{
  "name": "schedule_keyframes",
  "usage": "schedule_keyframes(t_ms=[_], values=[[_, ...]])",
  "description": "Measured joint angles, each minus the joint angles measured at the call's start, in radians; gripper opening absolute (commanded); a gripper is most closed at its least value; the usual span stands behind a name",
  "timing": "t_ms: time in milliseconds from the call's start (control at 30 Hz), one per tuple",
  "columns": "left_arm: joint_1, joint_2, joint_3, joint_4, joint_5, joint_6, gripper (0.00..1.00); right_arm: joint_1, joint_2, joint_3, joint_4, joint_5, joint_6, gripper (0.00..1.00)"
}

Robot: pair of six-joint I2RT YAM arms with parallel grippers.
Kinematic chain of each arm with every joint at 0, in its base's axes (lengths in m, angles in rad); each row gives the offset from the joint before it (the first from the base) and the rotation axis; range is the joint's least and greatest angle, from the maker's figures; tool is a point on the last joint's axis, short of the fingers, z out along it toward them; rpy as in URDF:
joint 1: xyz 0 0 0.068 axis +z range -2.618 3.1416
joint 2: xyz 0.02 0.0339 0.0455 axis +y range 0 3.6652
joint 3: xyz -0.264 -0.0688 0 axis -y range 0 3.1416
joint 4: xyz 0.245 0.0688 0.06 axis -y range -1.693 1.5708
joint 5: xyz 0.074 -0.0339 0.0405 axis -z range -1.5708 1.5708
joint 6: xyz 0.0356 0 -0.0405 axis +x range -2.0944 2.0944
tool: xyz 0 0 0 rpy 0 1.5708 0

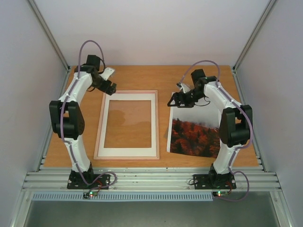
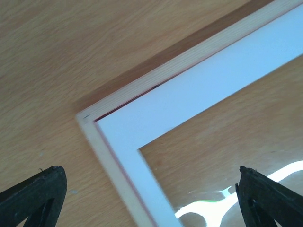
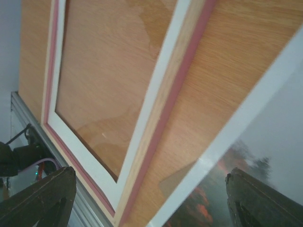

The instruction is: Put the photo into the frame

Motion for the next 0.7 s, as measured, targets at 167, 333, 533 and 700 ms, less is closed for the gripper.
schedule_keyframes(t_ms=[167, 333, 533, 700], values=[[-0.109, -0.046, -0.025, 0.026, 0.055, -0.055, 0.97, -0.084, -0.021, -0.012, -0.068, 0.033, -0.063, 0.86], [-0.266, -0.060, -0.037, 0.071, 0.115, -0.150, 0.93, -0.245, -0.094, -0.048, -0.156, 0.075, -0.134, 0.86], [-0.449, -0.057, -0.049, 0.134, 0.157, -0.245, 0.81, -0.468, -0.136, -0.062, -0.294, 0.103, -0.234, 0.84], [-0.566, -0.096, -0.238, 0.237, 0.238, -0.162, 0.81, -0.611, -0.176, -0.101, -0.407, 0.143, -0.345, 0.82]])
